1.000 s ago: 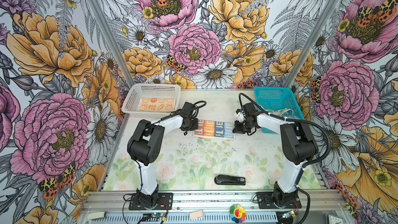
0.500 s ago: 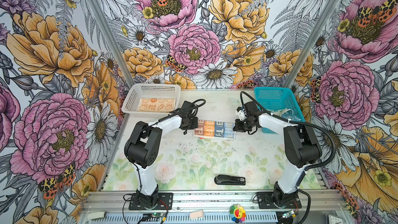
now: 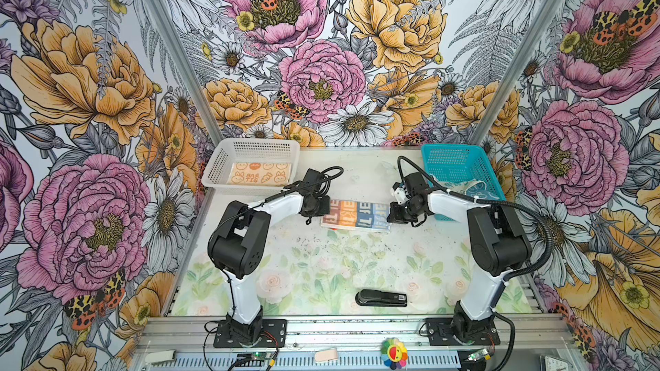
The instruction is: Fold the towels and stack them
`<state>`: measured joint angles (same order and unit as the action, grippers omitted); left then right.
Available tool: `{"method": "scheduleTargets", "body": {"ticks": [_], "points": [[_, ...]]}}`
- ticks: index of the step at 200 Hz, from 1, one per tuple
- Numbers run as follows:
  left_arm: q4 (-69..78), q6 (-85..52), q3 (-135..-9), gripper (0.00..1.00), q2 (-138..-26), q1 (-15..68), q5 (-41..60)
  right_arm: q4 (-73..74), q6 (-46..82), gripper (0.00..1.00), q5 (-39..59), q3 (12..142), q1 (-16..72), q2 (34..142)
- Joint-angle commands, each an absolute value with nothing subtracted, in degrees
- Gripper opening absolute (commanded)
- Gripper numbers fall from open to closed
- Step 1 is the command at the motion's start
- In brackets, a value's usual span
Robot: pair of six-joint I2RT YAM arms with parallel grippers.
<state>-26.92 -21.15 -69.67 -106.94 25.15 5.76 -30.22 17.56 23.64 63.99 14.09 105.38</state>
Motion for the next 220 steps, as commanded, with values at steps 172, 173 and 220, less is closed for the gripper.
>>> {"method": "scheduleTargets", "body": {"ticks": [172,173,220], "points": [[-28.17,-22.88,-73.87,0.75,-101.78,25.84,2.37,-29.23,20.57,0.76,23.46,62.68,14.85,95.14],[-28.19,-22.95,-73.94,0.78,-101.69,25.84,2.41,-29.16,20.61,0.77,23.51,62.67,14.81,95.08],[-25.15,-30.28,-74.42,0.99,-100.46,26.52,10.21,-25.64,24.91,0.98,27.66,62.69,15.07,95.58]]}}
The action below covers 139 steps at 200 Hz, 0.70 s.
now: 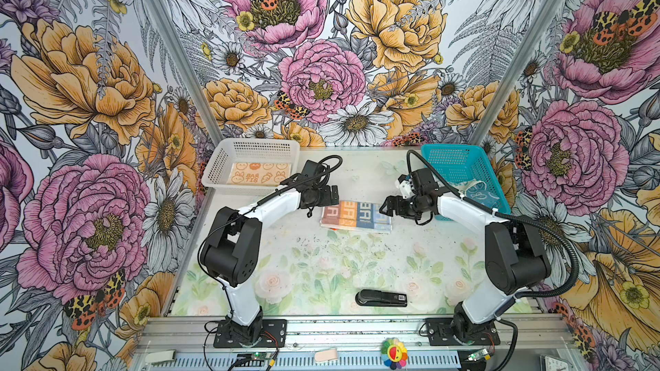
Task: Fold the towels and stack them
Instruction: 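Open both grippers and lift them off the folded towel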
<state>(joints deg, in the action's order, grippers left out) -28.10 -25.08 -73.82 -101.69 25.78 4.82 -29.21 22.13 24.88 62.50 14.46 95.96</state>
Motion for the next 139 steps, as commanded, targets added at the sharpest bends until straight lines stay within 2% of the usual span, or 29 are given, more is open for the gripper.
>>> {"method": "scheduleTargets", "body": {"ticks": [1,70,139], "points": [[-24.92,-30.52,-74.34,0.99,-100.46,26.49,10.47,-25.52,25.07,0.99,27.72,62.68,15.09,95.65],[-18.82,-36.83,-65.67,0.99,-99.66,29.03,15.41,-15.25,32.83,0.99,32.38,55.26,19.00,96.53],[-16.50,-35.83,-59.15,0.99,-100.23,26.69,14.94,-10.55,34.85,0.99,32.14,49.66,20.74,97.82]]}}
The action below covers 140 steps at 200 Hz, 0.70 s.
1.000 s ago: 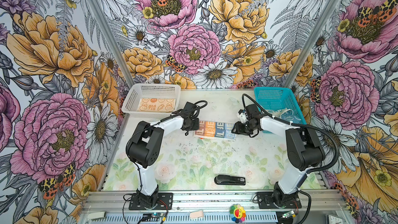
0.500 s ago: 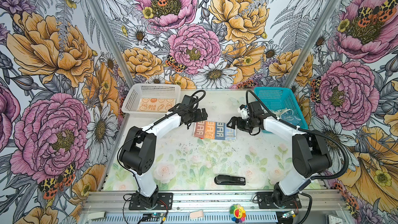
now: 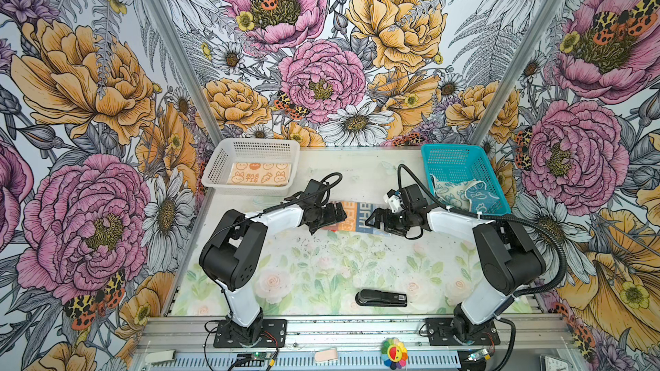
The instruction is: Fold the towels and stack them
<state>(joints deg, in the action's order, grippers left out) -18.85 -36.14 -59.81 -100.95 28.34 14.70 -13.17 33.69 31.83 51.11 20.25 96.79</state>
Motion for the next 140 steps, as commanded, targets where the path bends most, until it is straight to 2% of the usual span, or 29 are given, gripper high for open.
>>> {"method": "scheduleTargets", "body": {"ticks": [1,88,140], "points": [[-16.43,-35.76,-59.15,0.99,-100.23,26.66,14.90,-10.55,34.83,0.99,32.11,49.66,20.78,97.82],[-17.36,-38.01,-64.76,0.99,-96.61,25.26,16.52,-10.26,38.37,0.99,31.53,52.94,20.36,90.89],[3.51,-55.57,-60.76,0.99,-97.45,24.88,19.60,9.00,50.62,0.99,32.17,52.77,17.63,96.48]]}}
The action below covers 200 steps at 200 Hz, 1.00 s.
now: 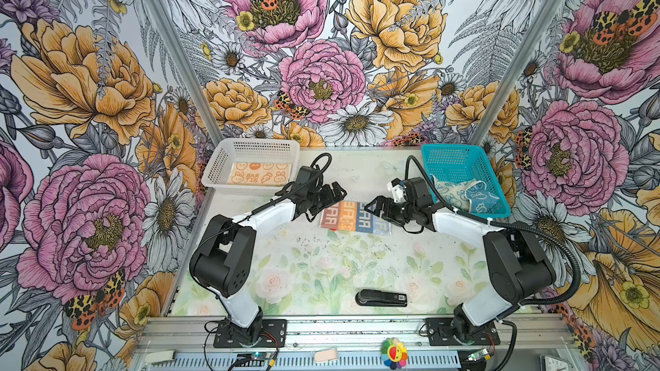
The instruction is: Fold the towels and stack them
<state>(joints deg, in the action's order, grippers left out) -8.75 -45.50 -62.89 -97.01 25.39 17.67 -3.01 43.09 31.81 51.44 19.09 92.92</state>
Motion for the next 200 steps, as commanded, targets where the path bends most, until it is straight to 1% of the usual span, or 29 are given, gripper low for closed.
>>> {"method": "scheduleTargets", "body": {"ticks": [1,14,59,84,114,200], "points": [[3.95,-55.82,-60.70,0.99,-97.55,24.92,19.65,9.47,50.75,0.99,32.21,52.71,17.61,96.58],[7.76,-58.14,-60.81,0.99,-99.72,25.21,20.12,14.08,52.25,0.99,32.51,52.73,17.65,99.21],[11.32,-61.08,-63.10,0.99,-108.27,25.69,20.00,28.12,56.75,0.99,33.66,51.54,17.92,106.85],[12.13,-59.66,-63.81,0.99,-112.22,25.40,19.58,31.71,56.71,0.99,33.36,49.88,18.09,109.07],[11.62,-56.46,-63.15,0.99,-114.77,24.36,18.67,32.65,54.47,0.99,33.36,48.10,18.03,110.80],[10.72,-52.82,-58.58,0.99,-113.34,21.44,17.45,29.29,48.58,0.99,33.14,46.07,13.69,113.54]]}}
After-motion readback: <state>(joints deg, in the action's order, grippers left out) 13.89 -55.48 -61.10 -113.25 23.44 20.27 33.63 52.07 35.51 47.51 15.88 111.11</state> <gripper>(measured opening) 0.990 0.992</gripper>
